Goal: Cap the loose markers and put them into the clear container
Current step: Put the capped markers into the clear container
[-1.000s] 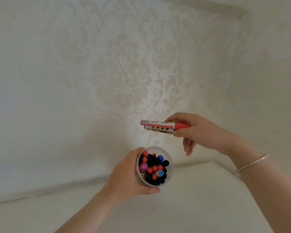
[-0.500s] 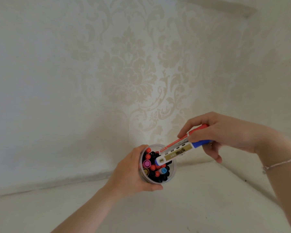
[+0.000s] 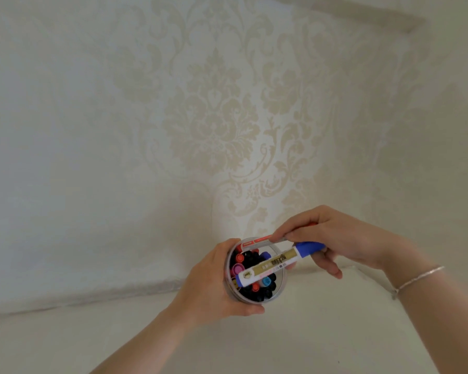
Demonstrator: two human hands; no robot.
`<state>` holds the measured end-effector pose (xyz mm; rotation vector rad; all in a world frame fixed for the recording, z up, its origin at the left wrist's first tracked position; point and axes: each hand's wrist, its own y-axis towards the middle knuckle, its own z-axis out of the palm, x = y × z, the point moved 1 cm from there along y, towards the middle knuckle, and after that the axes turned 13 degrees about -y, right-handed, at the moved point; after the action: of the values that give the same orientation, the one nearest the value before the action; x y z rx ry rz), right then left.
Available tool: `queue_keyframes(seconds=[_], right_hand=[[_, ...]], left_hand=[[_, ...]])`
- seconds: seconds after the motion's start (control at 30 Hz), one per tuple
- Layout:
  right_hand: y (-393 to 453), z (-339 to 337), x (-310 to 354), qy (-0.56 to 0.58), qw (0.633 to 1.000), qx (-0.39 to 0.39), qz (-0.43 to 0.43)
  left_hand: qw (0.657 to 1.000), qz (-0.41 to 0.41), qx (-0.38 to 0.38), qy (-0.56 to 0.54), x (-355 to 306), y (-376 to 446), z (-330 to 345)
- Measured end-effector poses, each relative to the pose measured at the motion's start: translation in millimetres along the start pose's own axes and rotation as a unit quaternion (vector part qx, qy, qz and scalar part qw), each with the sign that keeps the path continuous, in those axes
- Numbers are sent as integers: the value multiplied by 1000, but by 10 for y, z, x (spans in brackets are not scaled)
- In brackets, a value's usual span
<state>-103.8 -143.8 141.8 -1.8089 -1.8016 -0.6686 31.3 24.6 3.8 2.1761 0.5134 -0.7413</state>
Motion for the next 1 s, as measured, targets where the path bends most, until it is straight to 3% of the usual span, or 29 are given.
queue_keyframes(seconds=[0.57,0.83,0.9,1.0], right_hand=[[315,322,-80,-64,997,50,-11],[309,407,-119,-62,995,77,-26],[289,428,-137,-81,995,57,-21],[261,383,-177,-98,994,-36,-23]], left_hand=[[1000,13,19,12,-20,5,33],[1000,14,-9,-2,-54,3,53],[1000,13,-7,-5,-58,8,51],[1000,4,-5,-12,-24,21,36]])
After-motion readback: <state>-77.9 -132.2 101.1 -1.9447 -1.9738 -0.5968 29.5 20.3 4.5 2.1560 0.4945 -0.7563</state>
